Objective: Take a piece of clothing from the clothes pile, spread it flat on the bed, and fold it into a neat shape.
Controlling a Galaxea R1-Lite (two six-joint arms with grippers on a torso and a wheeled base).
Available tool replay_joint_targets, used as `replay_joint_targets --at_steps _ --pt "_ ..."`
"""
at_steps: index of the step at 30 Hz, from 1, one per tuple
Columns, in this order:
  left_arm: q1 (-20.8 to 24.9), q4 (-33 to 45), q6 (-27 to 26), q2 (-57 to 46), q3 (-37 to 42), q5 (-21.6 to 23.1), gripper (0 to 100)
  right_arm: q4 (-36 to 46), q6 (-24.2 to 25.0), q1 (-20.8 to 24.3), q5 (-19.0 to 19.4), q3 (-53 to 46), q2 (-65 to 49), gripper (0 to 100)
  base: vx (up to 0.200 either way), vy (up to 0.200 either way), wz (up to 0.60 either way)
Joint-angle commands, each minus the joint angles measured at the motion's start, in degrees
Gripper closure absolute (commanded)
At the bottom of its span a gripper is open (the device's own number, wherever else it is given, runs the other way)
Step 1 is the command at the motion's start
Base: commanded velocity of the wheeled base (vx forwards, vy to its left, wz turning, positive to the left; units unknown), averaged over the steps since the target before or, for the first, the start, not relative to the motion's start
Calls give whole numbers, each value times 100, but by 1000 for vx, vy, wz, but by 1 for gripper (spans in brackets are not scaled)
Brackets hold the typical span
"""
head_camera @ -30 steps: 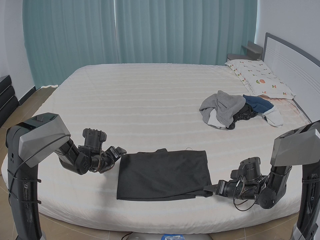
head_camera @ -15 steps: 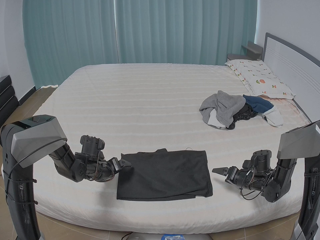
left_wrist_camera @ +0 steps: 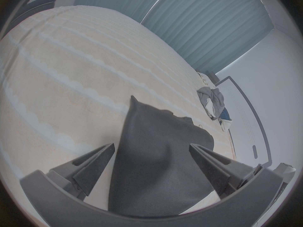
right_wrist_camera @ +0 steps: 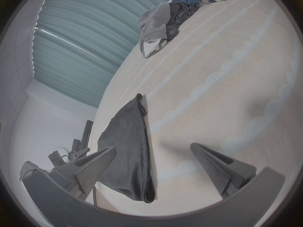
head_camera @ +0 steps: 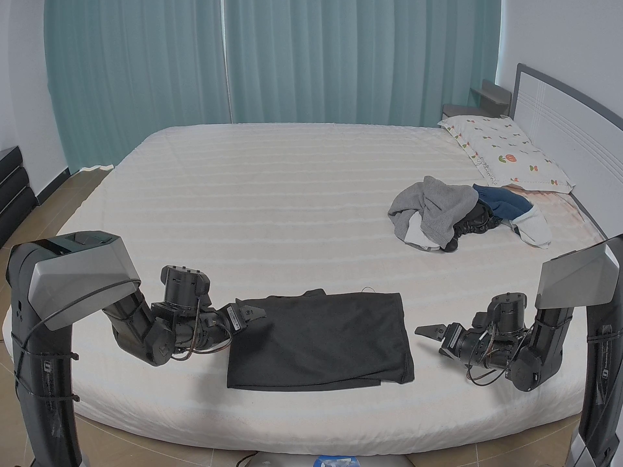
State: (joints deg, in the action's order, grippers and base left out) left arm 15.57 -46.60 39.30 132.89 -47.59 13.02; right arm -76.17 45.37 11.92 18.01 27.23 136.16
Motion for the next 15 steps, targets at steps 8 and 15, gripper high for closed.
replay_joint_targets --at_steps 8,15 --pt "113 -59 -37 202 13 -186 0 5 -2 3 1 1 34 0 0 0 0" --pt "157 -305 -28 290 22 -353 0 5 7 3 1 1 25 0 0 0 0"
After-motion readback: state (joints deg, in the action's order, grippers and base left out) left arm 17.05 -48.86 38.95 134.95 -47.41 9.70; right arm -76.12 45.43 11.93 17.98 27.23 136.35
